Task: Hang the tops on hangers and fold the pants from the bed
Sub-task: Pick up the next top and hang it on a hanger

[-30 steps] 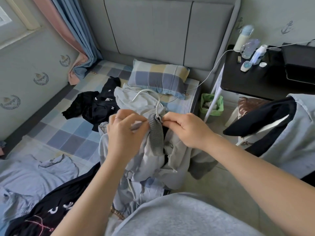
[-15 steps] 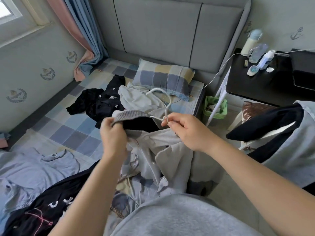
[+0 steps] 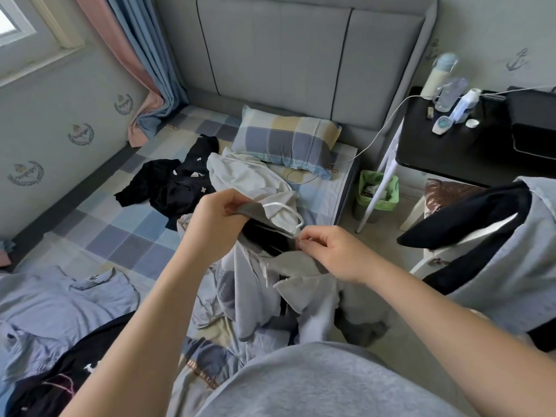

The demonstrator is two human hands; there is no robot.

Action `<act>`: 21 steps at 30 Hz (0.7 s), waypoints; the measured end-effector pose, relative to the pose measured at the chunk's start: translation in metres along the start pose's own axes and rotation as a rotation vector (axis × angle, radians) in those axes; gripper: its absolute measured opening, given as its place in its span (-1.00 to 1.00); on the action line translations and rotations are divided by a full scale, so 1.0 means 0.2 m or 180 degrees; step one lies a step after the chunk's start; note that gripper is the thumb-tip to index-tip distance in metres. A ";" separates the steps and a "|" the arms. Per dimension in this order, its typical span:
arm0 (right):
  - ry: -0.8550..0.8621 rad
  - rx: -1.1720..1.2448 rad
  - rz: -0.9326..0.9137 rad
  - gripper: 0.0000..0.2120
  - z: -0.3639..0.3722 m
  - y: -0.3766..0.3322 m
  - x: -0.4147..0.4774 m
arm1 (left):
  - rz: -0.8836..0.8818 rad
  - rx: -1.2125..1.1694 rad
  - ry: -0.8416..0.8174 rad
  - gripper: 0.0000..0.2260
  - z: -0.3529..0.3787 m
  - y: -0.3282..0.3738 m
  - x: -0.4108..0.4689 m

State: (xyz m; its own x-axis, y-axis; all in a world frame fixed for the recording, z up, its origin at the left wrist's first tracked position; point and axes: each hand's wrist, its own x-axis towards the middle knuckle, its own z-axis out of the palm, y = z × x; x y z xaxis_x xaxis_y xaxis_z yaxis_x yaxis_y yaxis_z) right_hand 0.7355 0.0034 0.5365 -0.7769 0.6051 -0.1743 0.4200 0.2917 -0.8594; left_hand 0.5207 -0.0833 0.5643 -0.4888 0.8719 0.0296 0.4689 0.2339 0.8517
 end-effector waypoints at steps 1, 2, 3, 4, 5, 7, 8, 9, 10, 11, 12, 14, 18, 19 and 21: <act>0.0007 0.0074 0.0003 -0.80 0.01 0.00 0.00 | 0.0052 -0.0085 -0.0093 -0.66 0.01 0.00 -0.02; 0.0044 0.0178 -0.0019 -0.77 0.02 0.01 -0.01 | 0.0084 -0.0110 -0.0177 -0.69 0.02 0.00 -0.03; 0.0097 0.0255 -0.0063 -0.73 0.02 0.01 -0.01 | 0.0093 -0.0071 -0.0254 -0.71 0.02 0.00 -0.04; 0.0151 0.0282 -0.0115 -0.68 0.02 0.00 -0.01 | 0.0074 0.0021 -0.0319 -0.74 0.03 -0.01 -0.04; 0.0207 0.0248 -0.0166 -0.61 0.01 -0.01 -0.01 | 0.0028 0.0144 -0.0351 -0.77 0.03 -0.03 -0.05; 0.0286 0.0006 -0.0232 -0.52 -0.02 -0.04 0.00 | -0.0119 0.0281 -0.0246 -0.81 0.03 -0.06 -0.06; 0.0291 -0.0137 -0.0247 -0.49 -0.04 -0.06 0.00 | -0.0186 0.0263 -0.0136 -0.84 0.03 -0.07 -0.07; 0.0277 -0.0267 -0.0243 -0.48 -0.05 -0.07 0.01 | -0.0240 0.0219 -0.0012 -0.86 0.03 -0.08 -0.07; 0.0243 -0.0401 -0.0212 -0.48 -0.07 -0.07 0.01 | -0.0274 0.0160 0.0108 -0.86 0.03 -0.08 -0.08; 0.0187 -0.0567 -0.0148 -0.49 -0.08 -0.08 0.02 | -0.0272 0.0089 0.0210 -0.86 0.04 -0.07 -0.08; 0.0099 -0.0762 -0.0071 -0.49 -0.09 -0.09 0.02 | -0.0237 0.0011 0.0286 -0.85 0.04 -0.07 -0.08; -0.0097 -0.1027 0.0002 -0.50 -0.09 -0.10 0.03 | -0.0134 -0.0048 0.0342 -0.82 0.04 -0.05 -0.08; -0.0027 -0.0718 -0.0033 -0.52 -0.08 -0.11 0.05 | 0.0064 0.0023 0.0011 -0.77 0.03 -0.04 -0.08; 0.0041 -0.0660 -0.0051 -0.53 -0.09 -0.11 0.05 | 0.0096 -0.0010 -0.0099 -0.77 0.03 -0.04 -0.08; 0.0176 -0.0504 -0.0070 -0.54 -0.10 -0.11 0.06 | 0.0177 -0.0177 -0.0203 -0.83 0.02 -0.05 -0.09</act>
State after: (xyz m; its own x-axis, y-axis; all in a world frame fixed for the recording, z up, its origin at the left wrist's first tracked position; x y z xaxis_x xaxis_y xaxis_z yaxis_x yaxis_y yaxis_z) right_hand 0.7271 0.0186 0.5627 -0.7616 0.6357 -0.1259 0.4753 0.4159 -0.7753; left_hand 0.5283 -0.0990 0.5536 -0.4145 0.9089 0.0457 0.4515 0.1618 0.8775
